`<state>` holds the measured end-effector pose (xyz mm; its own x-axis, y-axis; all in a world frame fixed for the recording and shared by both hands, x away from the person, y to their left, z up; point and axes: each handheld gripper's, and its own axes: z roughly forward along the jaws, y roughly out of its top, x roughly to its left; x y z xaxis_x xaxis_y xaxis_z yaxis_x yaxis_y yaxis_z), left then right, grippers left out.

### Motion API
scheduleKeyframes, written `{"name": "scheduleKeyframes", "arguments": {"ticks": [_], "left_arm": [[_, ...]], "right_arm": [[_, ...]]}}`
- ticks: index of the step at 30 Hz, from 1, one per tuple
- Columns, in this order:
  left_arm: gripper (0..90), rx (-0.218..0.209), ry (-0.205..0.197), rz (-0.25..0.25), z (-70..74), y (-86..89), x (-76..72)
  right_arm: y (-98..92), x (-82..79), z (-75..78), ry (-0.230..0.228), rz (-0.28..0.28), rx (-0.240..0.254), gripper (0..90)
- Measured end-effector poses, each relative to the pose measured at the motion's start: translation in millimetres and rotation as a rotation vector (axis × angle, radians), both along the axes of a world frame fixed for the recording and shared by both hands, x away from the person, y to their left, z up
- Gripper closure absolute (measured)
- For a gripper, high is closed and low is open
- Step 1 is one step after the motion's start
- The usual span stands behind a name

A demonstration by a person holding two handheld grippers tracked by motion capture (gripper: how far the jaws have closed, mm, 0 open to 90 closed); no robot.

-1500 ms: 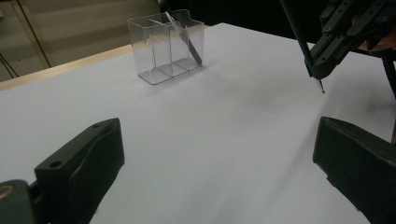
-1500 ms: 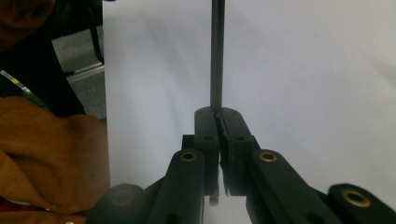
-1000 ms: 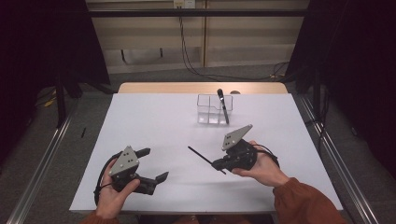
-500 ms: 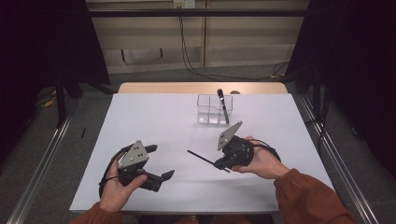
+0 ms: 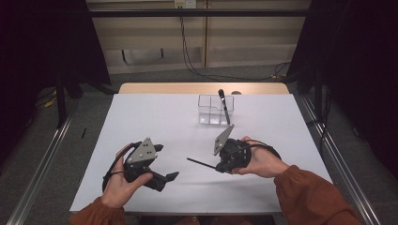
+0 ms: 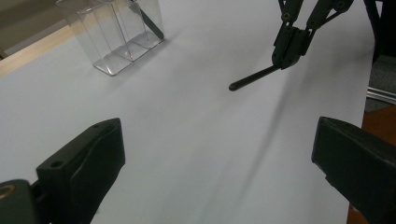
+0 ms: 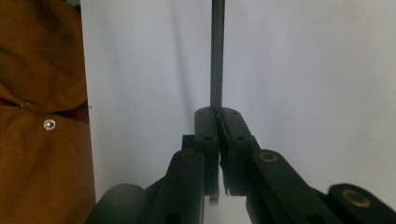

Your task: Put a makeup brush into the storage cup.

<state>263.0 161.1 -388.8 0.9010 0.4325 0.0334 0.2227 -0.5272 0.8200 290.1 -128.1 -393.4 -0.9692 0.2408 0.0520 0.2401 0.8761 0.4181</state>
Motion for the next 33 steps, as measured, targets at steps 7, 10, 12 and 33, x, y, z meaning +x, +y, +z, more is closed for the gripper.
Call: {"name": "scheduleKeyframes", "arguments": {"ticks": [7,10,12,33], "left_arm": [[3.0,0.063,0.013,-0.04,8.7,-8.5,5.0],[3.0,0.08,0.017,-0.049,10.8,-11.2,6.6],[3.0,0.087,0.024,-0.058,10.1,-13.2,7.0],[6.9,0.217,0.131,-0.215,-5.9,-39.9,3.3]], "right_arm": [[5.6,0.8,0.1,0.002,0.031,-0.052,86.8],[9.1,-0.1,-2.3,0.003,0.052,-0.083,86.8],[10.4,-0.9,-2.6,0.007,0.059,-0.085,86.8],[20.7,-5.1,-4.0,0.025,0.125,-0.126,86.8]]}}
